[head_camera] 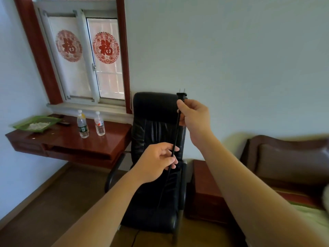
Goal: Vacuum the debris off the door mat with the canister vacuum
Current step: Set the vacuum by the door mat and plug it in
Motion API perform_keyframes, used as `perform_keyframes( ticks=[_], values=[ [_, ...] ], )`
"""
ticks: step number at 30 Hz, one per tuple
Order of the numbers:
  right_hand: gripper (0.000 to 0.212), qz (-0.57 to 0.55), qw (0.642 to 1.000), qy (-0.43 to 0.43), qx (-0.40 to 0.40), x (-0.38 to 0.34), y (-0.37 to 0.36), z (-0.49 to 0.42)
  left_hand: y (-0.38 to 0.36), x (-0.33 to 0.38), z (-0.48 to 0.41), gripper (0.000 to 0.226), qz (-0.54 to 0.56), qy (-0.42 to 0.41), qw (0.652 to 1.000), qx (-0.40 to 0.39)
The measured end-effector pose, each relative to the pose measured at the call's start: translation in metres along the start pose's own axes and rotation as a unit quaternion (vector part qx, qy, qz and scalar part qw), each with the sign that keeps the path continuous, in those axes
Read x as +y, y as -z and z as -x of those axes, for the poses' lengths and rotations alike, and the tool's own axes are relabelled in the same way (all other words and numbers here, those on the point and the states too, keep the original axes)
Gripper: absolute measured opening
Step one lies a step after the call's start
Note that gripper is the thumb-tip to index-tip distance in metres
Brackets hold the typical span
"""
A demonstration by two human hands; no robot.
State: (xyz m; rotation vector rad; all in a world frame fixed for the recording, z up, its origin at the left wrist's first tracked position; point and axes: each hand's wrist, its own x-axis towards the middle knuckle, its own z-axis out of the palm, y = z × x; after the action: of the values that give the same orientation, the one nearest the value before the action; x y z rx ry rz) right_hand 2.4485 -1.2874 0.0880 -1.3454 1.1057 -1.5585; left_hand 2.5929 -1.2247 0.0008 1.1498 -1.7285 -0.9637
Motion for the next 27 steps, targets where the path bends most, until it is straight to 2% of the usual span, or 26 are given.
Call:
perform_keyframes(
  ticks=[9, 14, 27],
  values=[
    [0.008, -0.015, 0.998, -0.021, 0.055, 0.005, 0.145, -0.018, -0.125, 0.039, -0.047, 0.028, -0.014, 0.0, 0.998, -0.055],
    [0.008, -0.015, 0.995, -0.023, 0.091, 0.005, 0.197, -0.034, -0.168, 0.052, -0.077, 0.028, -0.023, -0.009, 0.996, -0.086],
    [0.012, 0.01, 0.982, -0.026, 0.186, 0.028, 0.268, -0.099, -0.232, 0.043, -0.182, 0.025, 0.024, -0.05, 0.982, -0.182]
  ],
)
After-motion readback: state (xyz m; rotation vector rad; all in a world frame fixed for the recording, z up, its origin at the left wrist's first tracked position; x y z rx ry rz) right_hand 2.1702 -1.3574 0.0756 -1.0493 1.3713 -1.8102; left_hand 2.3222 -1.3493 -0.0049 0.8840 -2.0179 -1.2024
